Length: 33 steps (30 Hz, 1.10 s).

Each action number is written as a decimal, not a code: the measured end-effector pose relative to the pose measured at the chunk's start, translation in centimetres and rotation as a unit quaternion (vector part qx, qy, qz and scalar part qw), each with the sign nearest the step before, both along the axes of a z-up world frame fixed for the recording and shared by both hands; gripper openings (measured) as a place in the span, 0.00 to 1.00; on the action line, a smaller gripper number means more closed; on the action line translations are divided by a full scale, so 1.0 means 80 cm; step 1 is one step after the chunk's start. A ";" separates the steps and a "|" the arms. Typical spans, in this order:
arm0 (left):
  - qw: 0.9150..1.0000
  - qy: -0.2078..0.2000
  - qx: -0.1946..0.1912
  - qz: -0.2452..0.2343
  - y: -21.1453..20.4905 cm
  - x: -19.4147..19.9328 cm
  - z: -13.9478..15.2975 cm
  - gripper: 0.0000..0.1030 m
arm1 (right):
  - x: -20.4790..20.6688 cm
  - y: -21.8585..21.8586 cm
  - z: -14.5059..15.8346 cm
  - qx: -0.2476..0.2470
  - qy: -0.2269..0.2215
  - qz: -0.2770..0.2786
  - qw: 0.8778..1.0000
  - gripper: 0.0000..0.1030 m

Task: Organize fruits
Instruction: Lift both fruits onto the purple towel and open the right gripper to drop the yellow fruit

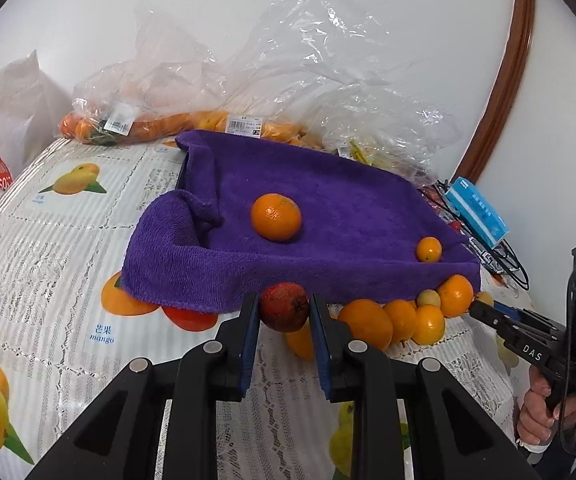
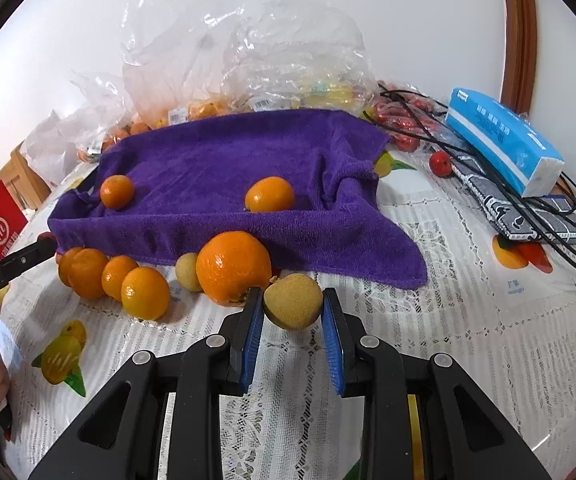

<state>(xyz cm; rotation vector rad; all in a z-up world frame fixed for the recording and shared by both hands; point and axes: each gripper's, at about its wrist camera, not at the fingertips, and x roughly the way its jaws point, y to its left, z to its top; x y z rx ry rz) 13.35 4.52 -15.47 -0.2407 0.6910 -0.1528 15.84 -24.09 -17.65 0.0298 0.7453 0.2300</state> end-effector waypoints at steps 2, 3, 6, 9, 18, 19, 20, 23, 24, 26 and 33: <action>1.000 0.000 -0.003 0.002 0.004 0.000 0.000 0.23 | -0.003 0.001 0.002 -0.006 -0.008 -0.002 1.000 0.28; 1.000 -0.003 -0.006 0.004 0.005 -0.001 0.001 0.23 | -0.004 0.002 0.003 -0.008 -0.011 -0.002 1.000 0.28; 1.000 -0.006 -0.014 0.009 0.011 -0.002 0.003 0.23 | -0.008 0.000 0.008 -0.003 -0.018 -0.004 1.000 0.28; 0.999 -0.018 -0.017 0.021 0.017 -0.005 0.011 0.23 | -0.018 -0.006 0.017 0.023 -0.028 -0.004 0.999 0.28; 0.999 -0.046 0.002 0.024 0.016 0.029 0.052 0.23 | -0.011 0.016 0.075 0.018 -0.075 0.007 0.997 0.28; 0.998 -0.050 0.003 0.025 0.017 0.036 0.057 0.23 | -0.008 0.018 0.080 0.020 -0.078 0.007 0.997 0.28; 0.998 -0.053 0.005 0.027 0.016 0.041 0.061 0.23 | -0.002 0.023 0.088 0.023 -0.083 0.008 0.996 0.28; 0.997 -0.067 0.012 0.036 0.017 0.061 0.073 0.23 | 0.016 0.036 0.105 0.022 -0.090 0.011 0.996 0.28; 0.997 -0.070 0.016 0.040 0.017 0.067 0.075 0.23 | 0.025 0.042 0.111 0.018 -0.090 0.011 0.996 0.28; 0.996 -0.072 0.023 0.046 0.017 0.079 0.074 0.23 | 0.039 0.049 0.119 0.018 -0.089 0.016 0.996 0.28; 0.997 -0.051 0.011 0.052 0.031 0.092 0.039 0.23 | 0.078 0.053 0.103 0.028 -0.085 0.004 0.996 0.28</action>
